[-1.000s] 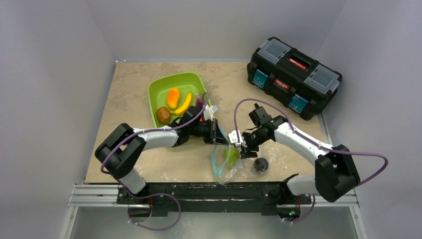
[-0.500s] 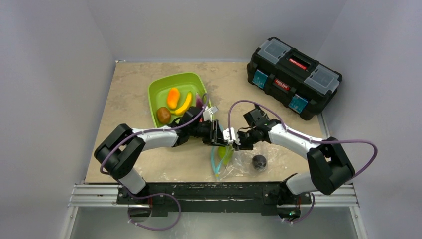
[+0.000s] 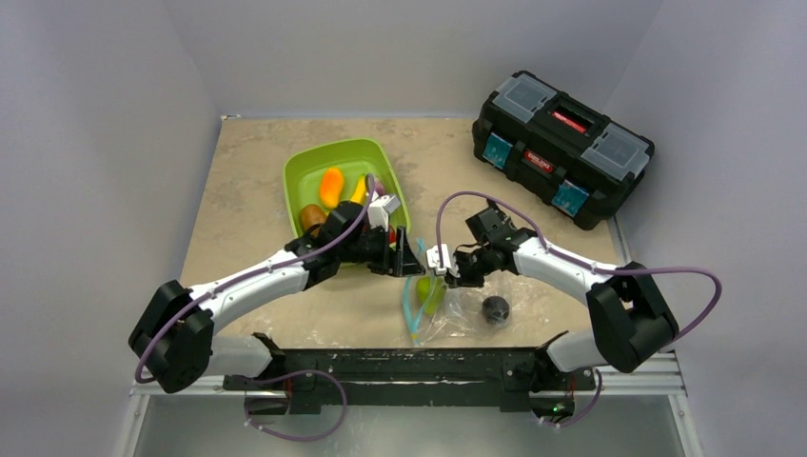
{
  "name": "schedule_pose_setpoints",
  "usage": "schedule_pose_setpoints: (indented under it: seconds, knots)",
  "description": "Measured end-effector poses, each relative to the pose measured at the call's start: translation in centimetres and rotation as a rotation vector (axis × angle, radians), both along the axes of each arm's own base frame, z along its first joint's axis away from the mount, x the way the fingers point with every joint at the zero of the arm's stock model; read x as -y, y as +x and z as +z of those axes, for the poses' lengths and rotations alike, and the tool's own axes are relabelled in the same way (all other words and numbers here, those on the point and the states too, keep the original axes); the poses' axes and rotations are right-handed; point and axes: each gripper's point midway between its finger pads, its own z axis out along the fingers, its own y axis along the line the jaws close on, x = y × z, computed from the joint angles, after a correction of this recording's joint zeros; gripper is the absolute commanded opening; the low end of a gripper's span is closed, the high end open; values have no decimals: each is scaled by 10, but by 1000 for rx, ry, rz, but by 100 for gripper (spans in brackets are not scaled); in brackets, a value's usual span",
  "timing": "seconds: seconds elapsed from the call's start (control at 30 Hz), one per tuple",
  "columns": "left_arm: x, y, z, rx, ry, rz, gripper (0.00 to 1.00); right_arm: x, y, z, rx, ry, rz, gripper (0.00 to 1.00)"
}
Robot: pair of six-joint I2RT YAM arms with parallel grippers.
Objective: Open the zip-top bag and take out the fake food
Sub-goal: Pick up the fake fruit from the zipper food storage bag.
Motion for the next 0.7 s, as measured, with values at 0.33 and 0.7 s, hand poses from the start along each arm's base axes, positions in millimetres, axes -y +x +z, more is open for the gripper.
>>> schedule_pose_setpoints:
  seconds: [0.33, 0.7]
  knots:
    - [-8, -16, -50, -105, 98, 6, 46, 0, 0, 0, -1, 2, 1, 6]
    - [4, -22, -75, -170, 151, -20, 49, -1, -1, 0, -3, 5, 3, 6]
